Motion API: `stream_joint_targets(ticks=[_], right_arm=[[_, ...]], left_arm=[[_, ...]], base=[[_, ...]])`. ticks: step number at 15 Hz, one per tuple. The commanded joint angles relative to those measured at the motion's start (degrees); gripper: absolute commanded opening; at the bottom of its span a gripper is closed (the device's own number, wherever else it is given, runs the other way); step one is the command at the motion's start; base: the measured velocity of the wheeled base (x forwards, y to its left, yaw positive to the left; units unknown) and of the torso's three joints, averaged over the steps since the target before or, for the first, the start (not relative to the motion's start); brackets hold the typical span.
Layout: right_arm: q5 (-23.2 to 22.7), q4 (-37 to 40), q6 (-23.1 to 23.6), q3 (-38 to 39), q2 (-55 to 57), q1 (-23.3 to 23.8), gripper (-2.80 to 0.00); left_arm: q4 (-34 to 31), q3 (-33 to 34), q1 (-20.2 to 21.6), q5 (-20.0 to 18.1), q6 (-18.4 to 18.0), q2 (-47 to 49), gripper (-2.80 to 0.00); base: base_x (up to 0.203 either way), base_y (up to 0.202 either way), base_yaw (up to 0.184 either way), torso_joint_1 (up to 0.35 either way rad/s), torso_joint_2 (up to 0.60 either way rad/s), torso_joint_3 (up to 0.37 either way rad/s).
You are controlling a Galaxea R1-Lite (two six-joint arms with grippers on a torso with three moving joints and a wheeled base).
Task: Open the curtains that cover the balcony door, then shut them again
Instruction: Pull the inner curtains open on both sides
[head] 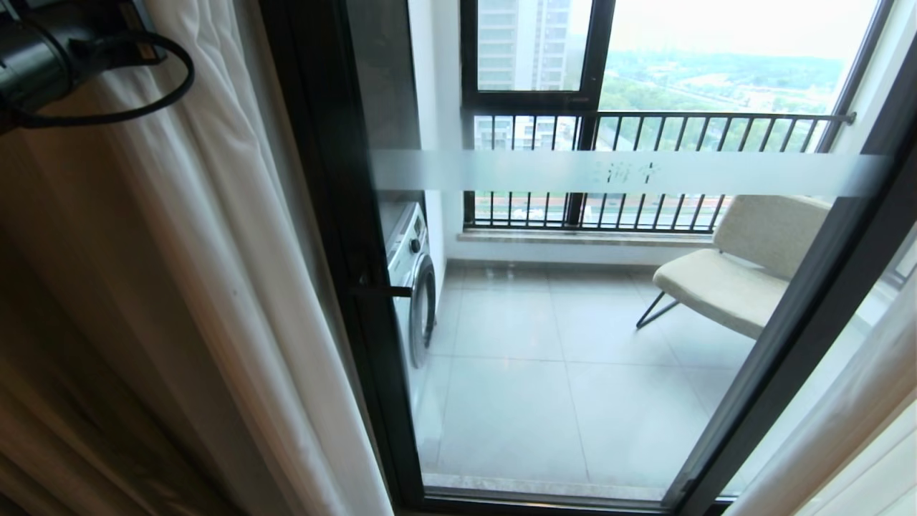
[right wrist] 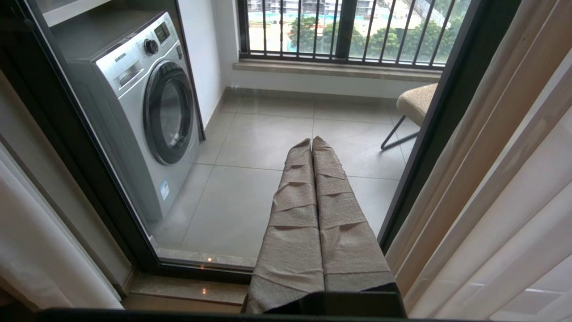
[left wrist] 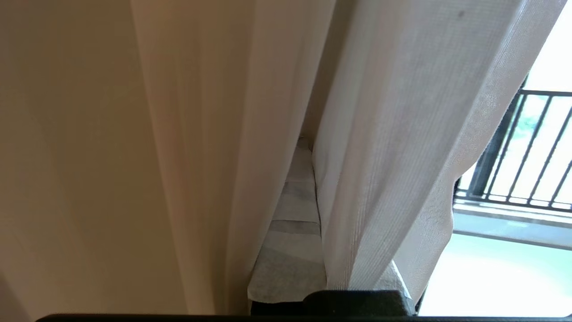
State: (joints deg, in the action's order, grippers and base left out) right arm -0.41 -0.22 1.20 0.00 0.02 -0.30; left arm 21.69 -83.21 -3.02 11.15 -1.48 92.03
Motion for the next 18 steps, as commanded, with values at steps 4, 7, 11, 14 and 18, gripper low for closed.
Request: stream_joint_targets(ticks=[4, 7, 11, 14, 18], right_arm=[[-0.02, -0.04, 0.03, 0.00, -0.02, -0.05, -2.80], [-0.02, -0.04, 0.03, 0.00, -0.02, -0.05, -2.80], [-0.02, -0.04, 0.03, 0.00, -0.02, -0.05, -2.80], [-0.02, -0.04, 0.03, 0.00, -0.02, -0.05, -2.80], [-0.02, -0.04, 0.03, 0.00, -0.02, -0.05, -2.80]], left_arm=[[0.11, -0.46, 0.03, -0.07, 2.71, 0.43, -2.80], [0.11, -0.63, 1.24, -0.07, 2.84, 0.91, -2.80], [0.11, -0.72, 4.40, -0.41, 4.42, 1.49, -2.80], [0.11, -1.07, 8.21, -0.55, 4.55, 1.94, -2.80], [0.09, -1.77, 13.99, -4.11, 4.63, 3.39, -2.80]], base=[[0.000, 0.000, 0.000, 0.000, 0.00, 0.000], [0.000, 0.000, 0.000, 0.000, 0.00, 0.000], [0.000, 0.000, 0.000, 0.000, 0.00, 0.000], [0.000, 0.000, 0.000, 0.000, 0.00, 0.000], [0.000, 0.000, 0.000, 0.000, 0.00, 0.000]])
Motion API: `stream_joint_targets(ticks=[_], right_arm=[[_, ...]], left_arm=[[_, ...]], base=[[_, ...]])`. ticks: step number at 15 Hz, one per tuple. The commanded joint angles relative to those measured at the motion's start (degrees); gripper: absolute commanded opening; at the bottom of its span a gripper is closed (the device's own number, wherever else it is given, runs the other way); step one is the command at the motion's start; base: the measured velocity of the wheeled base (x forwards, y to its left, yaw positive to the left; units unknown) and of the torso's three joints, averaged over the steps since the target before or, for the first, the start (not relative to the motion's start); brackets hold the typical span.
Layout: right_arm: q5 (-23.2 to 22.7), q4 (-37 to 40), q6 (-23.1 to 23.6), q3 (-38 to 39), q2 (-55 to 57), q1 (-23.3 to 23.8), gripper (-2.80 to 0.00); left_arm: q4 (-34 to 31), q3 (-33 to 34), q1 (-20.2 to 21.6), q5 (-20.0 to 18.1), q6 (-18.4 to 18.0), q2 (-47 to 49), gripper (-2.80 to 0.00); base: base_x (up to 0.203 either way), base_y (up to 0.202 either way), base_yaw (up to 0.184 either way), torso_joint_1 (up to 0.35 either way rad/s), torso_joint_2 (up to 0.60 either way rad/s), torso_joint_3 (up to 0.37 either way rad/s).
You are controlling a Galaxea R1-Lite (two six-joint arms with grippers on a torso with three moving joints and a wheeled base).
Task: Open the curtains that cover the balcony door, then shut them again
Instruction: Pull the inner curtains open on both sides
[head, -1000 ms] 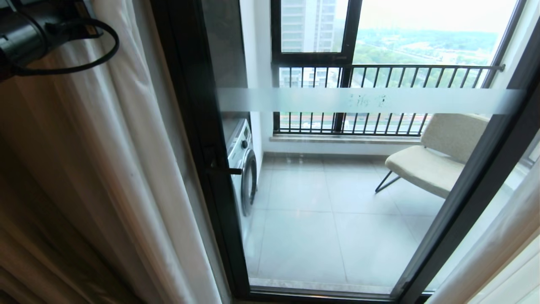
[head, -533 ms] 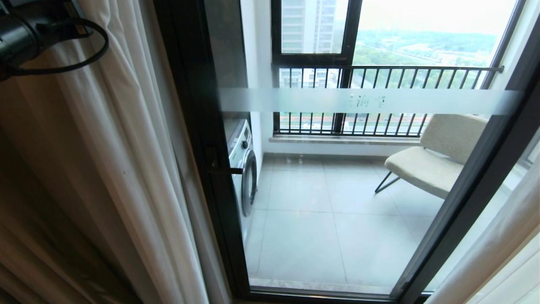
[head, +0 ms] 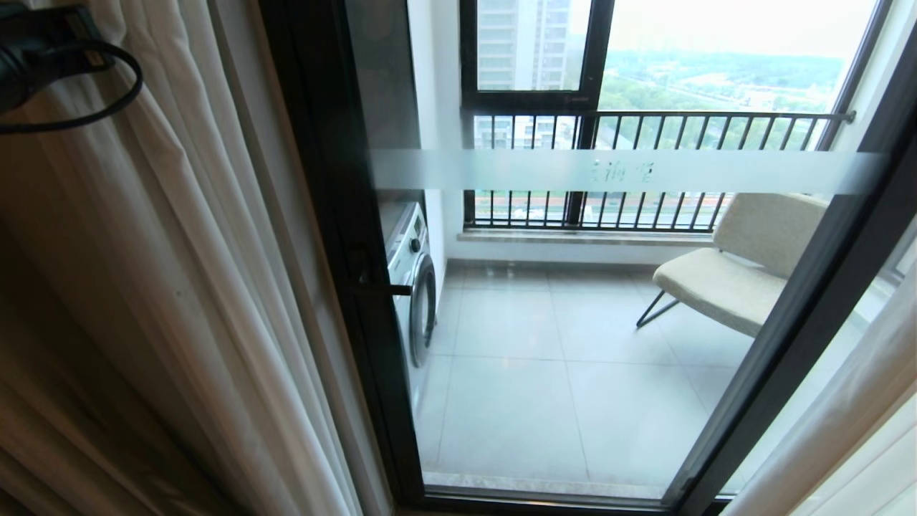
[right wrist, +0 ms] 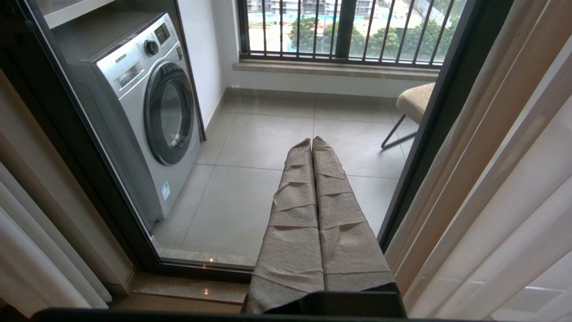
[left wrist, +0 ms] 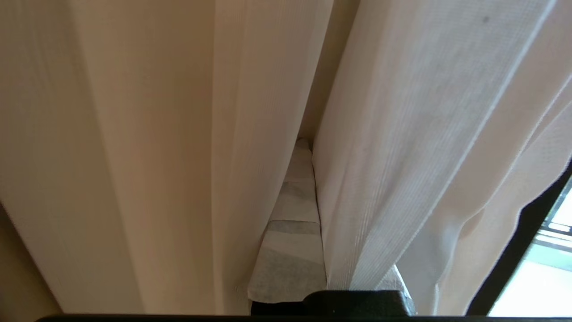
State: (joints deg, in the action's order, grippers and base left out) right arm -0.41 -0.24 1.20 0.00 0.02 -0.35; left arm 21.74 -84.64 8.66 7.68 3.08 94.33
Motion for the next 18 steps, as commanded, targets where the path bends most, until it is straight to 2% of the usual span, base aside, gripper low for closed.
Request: stream_joint_targets(ticks=[1, 4, 13, 18], right_arm=[[-0.03, -0.02, 0.03, 0.00, 0.04, 0.00, -2.80], [-0.03, -0.02, 0.03, 0.00, -0.02, 0.00, -2.80], [-0.03, -0.02, 0.03, 0.00, -0.02, 0.00, -2.80], [-0.03, -0.02, 0.03, 0.00, 0.06, 0.00, -2.80]], left_arm=[[-0.01, -0.79, 3.81, -1.48, 0.63, 1.54, -2.80], [-0.03, -1.54, 8.09, -3.30, 2.17, 3.02, -2.80], [-0.15, -9.27, 21.55, -11.52, 2.36, 12.24, -2.80], [-0.05, -12.74, 26.63, -14.82, 2.36, 16.37, -2.80]], base=[[0.000, 0.000, 0.000, 0.000, 0.00, 0.000], [0.000, 0.000, 0.000, 0.000, 0.00, 0.000], [0.000, 0.000, 0.000, 0.000, 0.00, 0.000], [0.000, 0.000, 0.000, 0.000, 0.00, 0.000]])
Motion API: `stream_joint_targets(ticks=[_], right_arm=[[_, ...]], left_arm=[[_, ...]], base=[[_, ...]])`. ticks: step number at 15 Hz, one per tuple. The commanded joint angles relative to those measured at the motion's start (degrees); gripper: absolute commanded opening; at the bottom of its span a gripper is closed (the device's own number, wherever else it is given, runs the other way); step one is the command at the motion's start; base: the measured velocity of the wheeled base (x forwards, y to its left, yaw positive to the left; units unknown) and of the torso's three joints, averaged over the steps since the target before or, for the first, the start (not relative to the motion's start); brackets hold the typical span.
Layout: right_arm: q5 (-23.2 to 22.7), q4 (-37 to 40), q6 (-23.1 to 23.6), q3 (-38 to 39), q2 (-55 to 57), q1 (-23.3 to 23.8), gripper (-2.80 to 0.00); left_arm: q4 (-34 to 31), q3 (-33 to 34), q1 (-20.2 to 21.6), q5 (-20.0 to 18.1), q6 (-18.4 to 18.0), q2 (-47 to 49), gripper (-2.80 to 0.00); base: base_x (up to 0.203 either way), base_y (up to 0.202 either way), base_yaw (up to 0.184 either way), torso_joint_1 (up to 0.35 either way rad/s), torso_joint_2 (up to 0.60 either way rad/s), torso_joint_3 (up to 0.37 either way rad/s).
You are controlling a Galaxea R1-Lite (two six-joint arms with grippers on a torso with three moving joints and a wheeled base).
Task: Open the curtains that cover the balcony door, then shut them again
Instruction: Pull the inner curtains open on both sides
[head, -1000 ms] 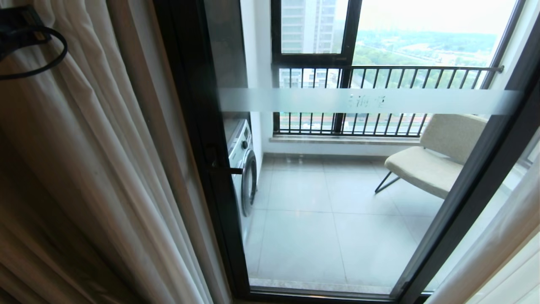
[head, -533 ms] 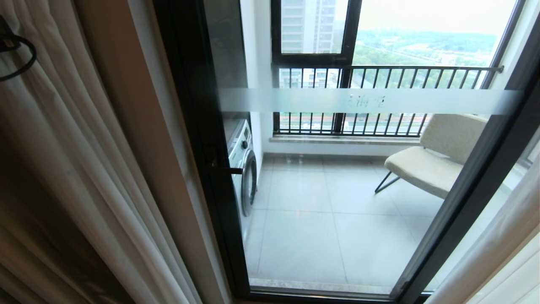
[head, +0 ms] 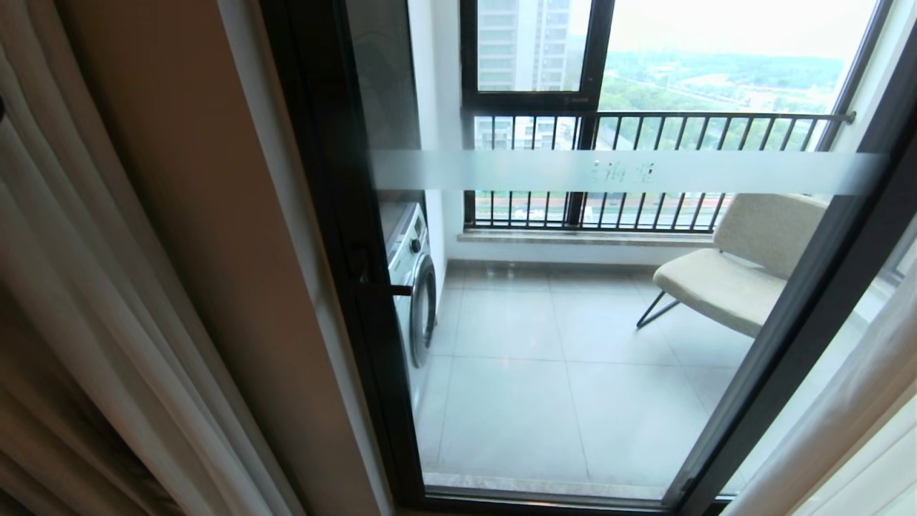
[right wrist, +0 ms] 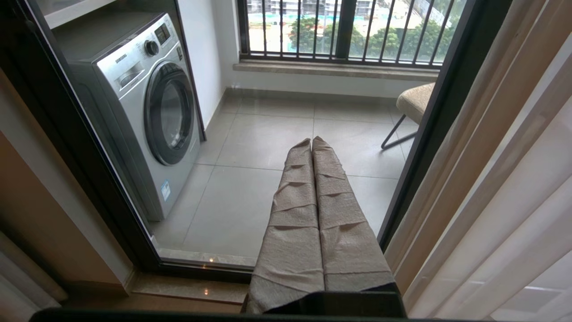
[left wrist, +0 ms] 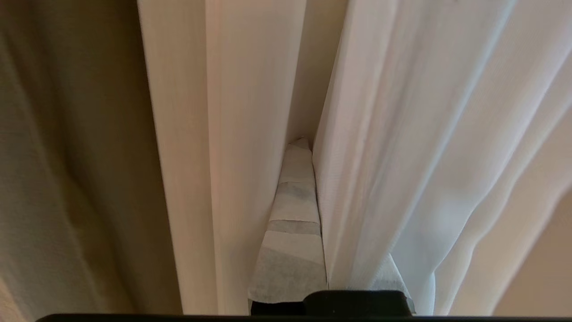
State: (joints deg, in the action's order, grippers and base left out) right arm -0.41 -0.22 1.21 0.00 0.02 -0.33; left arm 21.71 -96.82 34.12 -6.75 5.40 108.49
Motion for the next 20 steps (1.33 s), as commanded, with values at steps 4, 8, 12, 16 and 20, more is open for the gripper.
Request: stream_joint_targets(ticks=[4, 8, 12, 16, 20], right_arm=[[-0.02, -0.04, 0.02, 0.00, -0.02, -0.02, -2.80], [-0.02, -0.04, 0.02, 0.00, -0.02, -0.02, -2.80], [-0.02, -0.04, 0.02, 0.00, -0.01, -0.02, -2.80], [-0.02, -0.04, 0.02, 0.00, -0.02, -0.02, -2.80], [-0.02, -0.04, 0.02, 0.00, -0.02, -0.02, -2.80]], left_arm=[[0.16, -0.61, -0.51, -0.63, -0.04, 1.79, -2.80], [5.28, -1.02, -4.63, -0.63, 0.01, 0.89, -2.80], [6.47, -1.04, -7.92, -0.63, 0.05, -2.56, -2.80], [6.11, -0.81, -11.33, -0.48, 0.07, -4.91, -2.80], [5.97, -0.24, -12.12, -0.55, 0.05, -6.61, -2.80]], base=[[0.000, 0.000, 0.000, 0.000, 0.00, 0.000], [0.000, 0.000, 0.000, 0.000, 0.00, 0.000], [0.000, 0.000, 0.000, 0.000, 0.00, 0.000], [0.000, 0.000, 0.000, 0.000, 0.00, 0.000], [0.000, 0.000, 0.000, 0.000, 0.00, 0.000]])
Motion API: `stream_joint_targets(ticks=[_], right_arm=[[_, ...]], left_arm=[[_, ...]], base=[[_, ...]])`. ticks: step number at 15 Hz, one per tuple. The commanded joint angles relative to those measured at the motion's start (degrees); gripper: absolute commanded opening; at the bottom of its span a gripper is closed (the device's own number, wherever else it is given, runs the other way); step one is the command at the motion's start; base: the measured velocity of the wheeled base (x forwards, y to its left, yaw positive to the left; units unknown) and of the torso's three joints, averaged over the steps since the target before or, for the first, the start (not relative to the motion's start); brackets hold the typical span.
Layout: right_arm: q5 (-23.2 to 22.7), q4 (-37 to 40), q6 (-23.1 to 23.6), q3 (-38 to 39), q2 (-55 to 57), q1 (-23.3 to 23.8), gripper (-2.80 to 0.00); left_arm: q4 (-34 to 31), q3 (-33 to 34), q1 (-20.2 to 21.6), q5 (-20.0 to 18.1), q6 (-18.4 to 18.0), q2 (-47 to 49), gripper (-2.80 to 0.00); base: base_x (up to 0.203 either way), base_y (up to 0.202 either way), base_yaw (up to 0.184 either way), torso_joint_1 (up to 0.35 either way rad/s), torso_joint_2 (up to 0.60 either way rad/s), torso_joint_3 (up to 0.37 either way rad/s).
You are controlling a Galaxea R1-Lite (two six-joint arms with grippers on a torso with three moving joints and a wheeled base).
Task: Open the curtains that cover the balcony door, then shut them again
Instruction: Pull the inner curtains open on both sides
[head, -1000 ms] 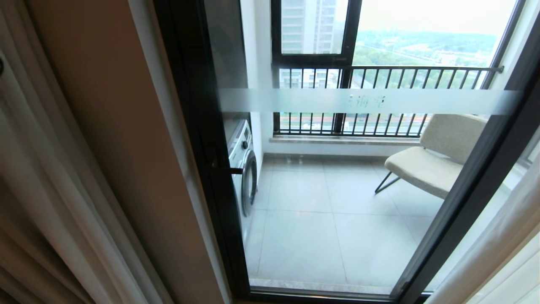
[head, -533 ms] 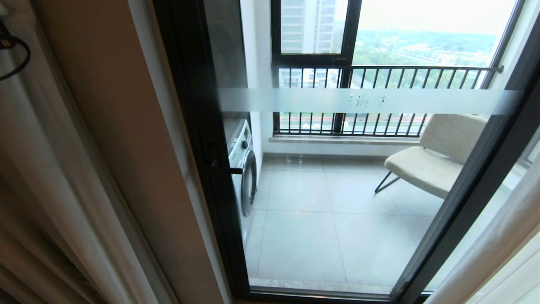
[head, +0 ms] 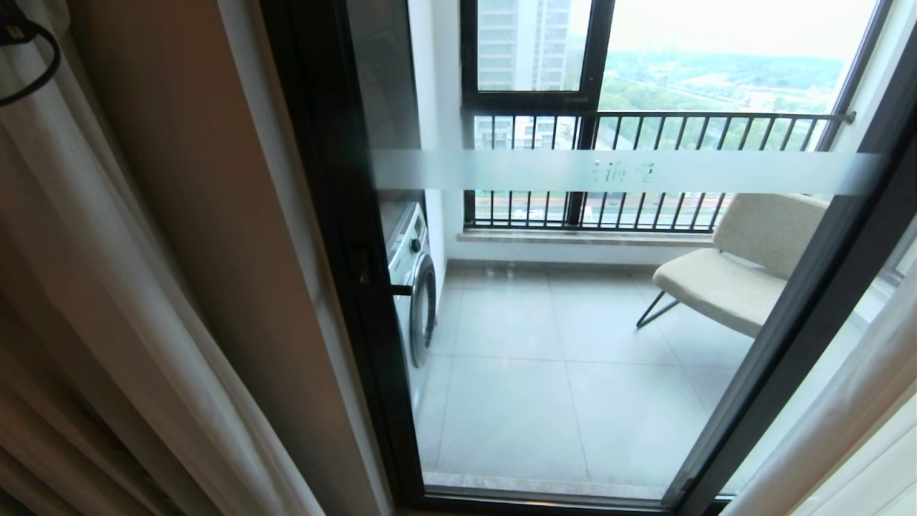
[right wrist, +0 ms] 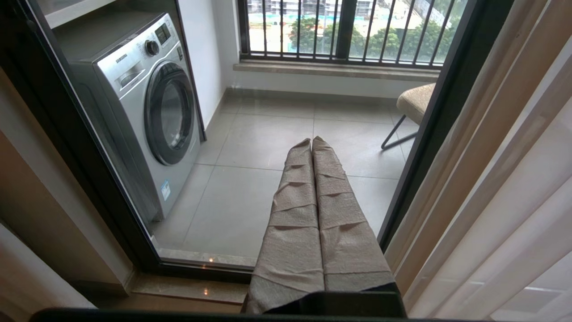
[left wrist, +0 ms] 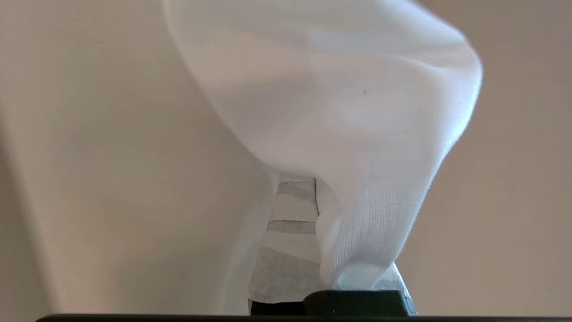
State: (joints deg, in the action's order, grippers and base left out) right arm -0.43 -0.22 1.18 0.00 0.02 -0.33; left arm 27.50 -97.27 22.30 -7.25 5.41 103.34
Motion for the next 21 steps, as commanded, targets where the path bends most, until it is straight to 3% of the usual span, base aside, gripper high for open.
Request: stream_joint_targets(ticks=[1, 7, 8, 13, 21], right_arm=[[-0.01, -0.04, 0.05, 0.00, -0.01, -0.02, -2.80], [-0.01, -0.04, 0.05, 0.00, 0.06, -0.02, -2.80], [-0.01, -0.04, 0.05, 0.00, -0.02, -0.02, -2.80], [-0.01, -0.04, 0.05, 0.00, -0.02, -0.02, -2.80], [-0.01, -0.04, 0.05, 0.00, -0.02, -0.02, -2.80]], left_arm=[[0.19, 0.50, -0.57, 0.03, 0.13, -1.99, -2.80], [0.53, 7.27, -1.60, -0.04, 0.13, -7.53, -2.80], [0.61, 8.36, -1.90, -0.05, 0.13, -8.49, 0.00], [0.63, 13.53, -2.96, 0.02, 0.05, -13.63, 0.00], [0.48, 27.23, -3.49, -0.05, 0.13, -26.21, 0.00]], base=[[0.000, 0.000, 0.000, 0.000, 0.00, 0.000], [0.000, 0.000, 0.000, 0.000, 0.00, 0.000], [0.000, 0.000, 0.000, 0.000, 0.00, 0.000], [0.000, 0.000, 0.000, 0.000, 0.00, 0.000], [0.000, 0.000, 0.000, 0.000, 0.00, 0.000]])
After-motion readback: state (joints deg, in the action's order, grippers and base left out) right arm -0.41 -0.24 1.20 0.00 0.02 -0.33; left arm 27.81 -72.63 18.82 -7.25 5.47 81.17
